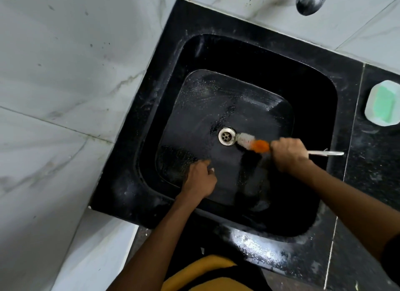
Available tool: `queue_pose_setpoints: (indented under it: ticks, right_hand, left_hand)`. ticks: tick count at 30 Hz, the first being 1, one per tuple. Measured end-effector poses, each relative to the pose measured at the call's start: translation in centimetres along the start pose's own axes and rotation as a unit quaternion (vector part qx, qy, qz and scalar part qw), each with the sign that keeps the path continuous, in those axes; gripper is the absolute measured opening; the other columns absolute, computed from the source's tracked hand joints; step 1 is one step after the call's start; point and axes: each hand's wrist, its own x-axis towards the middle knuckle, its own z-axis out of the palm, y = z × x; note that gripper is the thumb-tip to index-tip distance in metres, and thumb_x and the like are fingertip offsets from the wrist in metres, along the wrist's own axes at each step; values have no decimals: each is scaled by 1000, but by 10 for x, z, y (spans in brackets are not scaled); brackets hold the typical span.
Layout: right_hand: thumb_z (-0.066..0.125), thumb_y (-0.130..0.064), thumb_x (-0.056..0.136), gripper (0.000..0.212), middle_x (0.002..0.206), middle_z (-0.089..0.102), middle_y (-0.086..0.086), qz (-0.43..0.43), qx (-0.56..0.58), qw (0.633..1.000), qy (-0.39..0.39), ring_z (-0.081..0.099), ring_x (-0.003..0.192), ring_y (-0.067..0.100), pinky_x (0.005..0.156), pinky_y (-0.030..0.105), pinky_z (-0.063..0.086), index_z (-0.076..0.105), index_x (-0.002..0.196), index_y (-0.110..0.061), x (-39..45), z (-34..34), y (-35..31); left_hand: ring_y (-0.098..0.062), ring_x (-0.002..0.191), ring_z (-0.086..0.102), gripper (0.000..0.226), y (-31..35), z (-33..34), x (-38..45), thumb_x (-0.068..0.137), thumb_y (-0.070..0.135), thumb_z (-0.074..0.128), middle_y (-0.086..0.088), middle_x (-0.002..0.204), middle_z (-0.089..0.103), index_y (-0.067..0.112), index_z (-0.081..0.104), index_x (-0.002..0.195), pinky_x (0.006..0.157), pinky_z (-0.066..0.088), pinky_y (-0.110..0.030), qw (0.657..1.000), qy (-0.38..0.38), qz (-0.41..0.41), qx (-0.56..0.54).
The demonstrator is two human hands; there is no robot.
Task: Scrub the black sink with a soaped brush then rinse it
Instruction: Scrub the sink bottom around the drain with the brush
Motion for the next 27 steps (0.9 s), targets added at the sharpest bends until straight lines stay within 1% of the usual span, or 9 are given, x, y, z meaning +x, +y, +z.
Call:
queue_pose_setpoints:
  ticks: [4, 8, 14, 16, 19, 20, 22, 25, 27]
  right_hand:
    - [42, -21, 96, 25, 107, 67, 1, 15, 77, 997, 24, 66, 98, 21, 74, 29, 48, 63, 110, -20, 17, -19, -36]
    - [43, -18, 94, 22, 101, 69, 5, -60, 128, 990, -18, 67, 92, 26, 68, 30, 45, 64, 98, -16, -27, 2, -75]
    - [43, -17, 95, 23, 105, 67, 9, 147, 209, 966, -29, 66, 98, 30, 77, 33, 50, 65, 103, -14, -11, 35, -40]
    - [43, -17, 95, 23, 105, 67, 11, 120, 241, 963, -25, 66, 97, 31, 77, 34, 50, 64, 102, -12, -10, 33, -58]
    - [42, -18, 95, 23, 99, 69, 11, 16, 254, 966, -38, 67, 90, 32, 74, 34, 49, 64, 94, -12, -24, 34, -94]
    - [42, -19, 95, 23, 98, 69, 11, 15, 259, 965, -41, 67, 89, 32, 73, 34, 49, 63, 93, -11, -26, 35, -96]
    - [42, -20, 95, 24, 101, 68, 13, 69, 264, 961, -42, 66, 93, 33, 75, 35, 49, 64, 95, -11, -22, 35, -81]
    - [48, -17, 91, 23, 108, 65, 18, 176, 311, 933, -37, 62, 102, 37, 82, 38, 49, 63, 104, -6, -1, 37, -60]
    - [48, -17, 91, 23, 109, 64, 19, 148, 342, 927, -40, 62, 102, 37, 83, 38, 48, 63, 104, -5, 8, 29, -76]
  left_hand:
    - [-32, 125, 54, 43, 2, 1, 1, 95, 19, 54, -17, 138, 57, 7, 57, 136, 106, 43, -34, 1000, -3, -2, 19]
    - [-33, 126, 53, 43, 0, 1, 2, 96, 19, 53, -17, 140, 54, 8, 55, 138, 105, 42, -33, 1000, -6, -2, 19]
    - [-32, 130, 50, 43, 1, -2, 1, 98, 18, 51, -16, 143, 52, 7, 53, 140, 107, 40, -33, 1000, -7, -3, 19]
    - [-32, 129, 51, 43, 1, -1, 1, 98, 18, 52, -16, 143, 52, 7, 53, 139, 107, 41, -34, 1000, -7, 0, 24]
    - [-33, 128, 51, 44, 0, 0, 1, 98, 19, 52, -17, 143, 52, 6, 52, 140, 108, 43, -36, 999, -14, 1, 31]
    - [-34, 128, 51, 44, 0, -1, 1, 98, 19, 52, -18, 143, 52, 6, 52, 140, 108, 43, -36, 999, -14, 0, 31]
    - [-34, 128, 52, 44, 0, -2, 0, 97, 18, 52, -19, 141, 53, 5, 53, 139, 107, 42, -35, 999, -10, 1, 32]
    - [-35, 123, 54, 39, 0, -3, -2, 95, 17, 53, -19, 134, 58, 4, 59, 131, 104, 43, -36, 999, -1, -1, 34]
    - [-36, 121, 56, 37, 0, -3, -2, 94, 18, 54, -20, 131, 59, 4, 61, 128, 102, 46, -38, 999, -1, -3, 35]
